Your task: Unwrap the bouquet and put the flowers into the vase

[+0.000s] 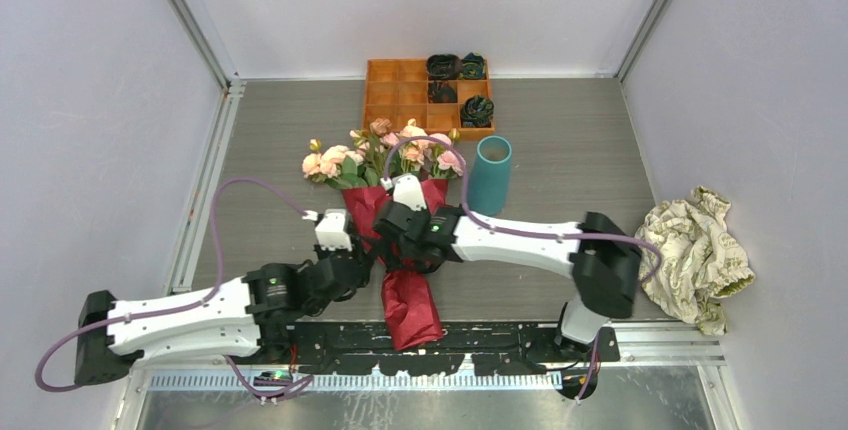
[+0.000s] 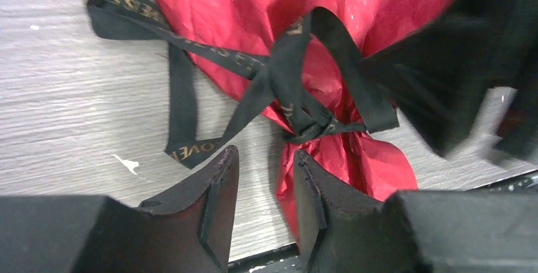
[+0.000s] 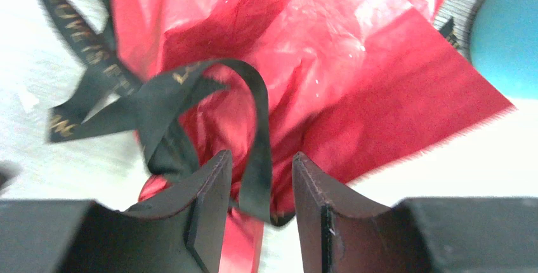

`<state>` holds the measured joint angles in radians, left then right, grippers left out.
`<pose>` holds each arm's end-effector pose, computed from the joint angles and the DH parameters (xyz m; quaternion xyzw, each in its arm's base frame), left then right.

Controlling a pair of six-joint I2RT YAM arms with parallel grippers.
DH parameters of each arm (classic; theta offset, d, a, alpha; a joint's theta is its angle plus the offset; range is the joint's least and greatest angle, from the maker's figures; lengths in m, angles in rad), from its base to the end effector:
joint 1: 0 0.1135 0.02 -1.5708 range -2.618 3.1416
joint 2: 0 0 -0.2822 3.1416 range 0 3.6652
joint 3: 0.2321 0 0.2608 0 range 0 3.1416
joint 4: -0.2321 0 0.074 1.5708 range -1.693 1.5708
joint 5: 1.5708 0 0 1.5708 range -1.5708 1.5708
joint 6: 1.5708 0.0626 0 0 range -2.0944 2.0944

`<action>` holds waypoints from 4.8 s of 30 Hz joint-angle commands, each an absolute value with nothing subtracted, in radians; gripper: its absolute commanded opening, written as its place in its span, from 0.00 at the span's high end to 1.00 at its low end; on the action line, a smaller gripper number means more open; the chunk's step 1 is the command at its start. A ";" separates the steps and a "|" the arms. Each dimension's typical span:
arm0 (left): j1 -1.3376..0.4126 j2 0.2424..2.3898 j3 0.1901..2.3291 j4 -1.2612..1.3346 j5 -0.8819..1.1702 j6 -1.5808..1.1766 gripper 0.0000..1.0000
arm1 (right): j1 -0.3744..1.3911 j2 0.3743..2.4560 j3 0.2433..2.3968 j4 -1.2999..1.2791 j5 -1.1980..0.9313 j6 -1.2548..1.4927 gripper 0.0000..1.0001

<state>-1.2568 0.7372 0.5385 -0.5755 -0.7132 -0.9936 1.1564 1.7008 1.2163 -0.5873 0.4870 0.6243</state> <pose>0.0879 -0.1381 0.2271 -0.0209 0.8740 -0.1893 0.4470 0.1762 0.3278 0.2146 -0.1898 0.9230 0.0393 0.3324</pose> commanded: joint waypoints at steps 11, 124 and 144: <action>-1.259 0.822 0.533 -0.397 -0.646 -1.047 0.63 | 1.276 1.530 1.079 -0.527 0.431 0.699 0.59; -1.241 1.057 0.491 0.086 -0.620 -0.818 0.46 | 1.004 1.531 1.311 -0.612 0.727 0.549 0.61; -1.216 1.216 0.578 -0.070 -0.745 -0.857 0.93 | 1.004 1.451 1.306 -0.612 0.730 0.561 0.74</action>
<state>-1.2236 1.2686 0.5255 0.0345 -0.6113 -0.8291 1.0103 1.5402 1.2964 -0.6586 0.6792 0.5365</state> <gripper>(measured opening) 0.120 0.275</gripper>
